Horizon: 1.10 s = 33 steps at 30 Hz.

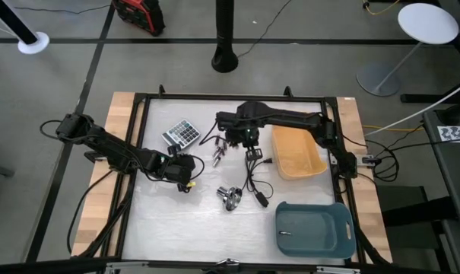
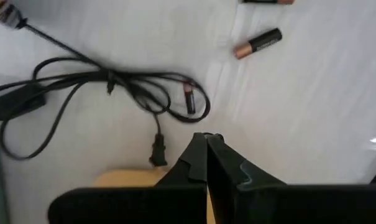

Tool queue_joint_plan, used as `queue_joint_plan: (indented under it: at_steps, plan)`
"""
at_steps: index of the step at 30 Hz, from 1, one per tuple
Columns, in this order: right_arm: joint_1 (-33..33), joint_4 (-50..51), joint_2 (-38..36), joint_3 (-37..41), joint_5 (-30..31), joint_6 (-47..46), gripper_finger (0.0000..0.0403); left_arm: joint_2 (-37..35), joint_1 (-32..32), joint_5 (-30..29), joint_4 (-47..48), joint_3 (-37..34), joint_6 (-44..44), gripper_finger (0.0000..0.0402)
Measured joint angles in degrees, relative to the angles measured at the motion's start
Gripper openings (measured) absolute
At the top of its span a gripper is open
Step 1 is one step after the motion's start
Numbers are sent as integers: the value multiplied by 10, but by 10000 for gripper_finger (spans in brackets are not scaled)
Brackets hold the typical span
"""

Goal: Sort batteries
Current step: Put the black battery into the yellow bin

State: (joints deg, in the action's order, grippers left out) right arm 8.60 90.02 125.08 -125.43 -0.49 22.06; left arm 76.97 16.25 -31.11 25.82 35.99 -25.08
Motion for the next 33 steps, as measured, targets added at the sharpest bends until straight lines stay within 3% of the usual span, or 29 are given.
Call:
queue_joint_plan:
  at_steps: [7,15,25,33]
  plan:
    - [0,0,-18,-14,0,-26,0,0,0,0,-2,0,-2,148]
    - [0,0,-107,48,24,-62,0,1,-1,0,-59,0,38,148]
    - [0,-3,-292,306,47,-146,0,1,-6,0,-175,0,73,148]
    - [0,-78,-378,483,59,-158,0,1,-37,-1,-274,0,-9,148]
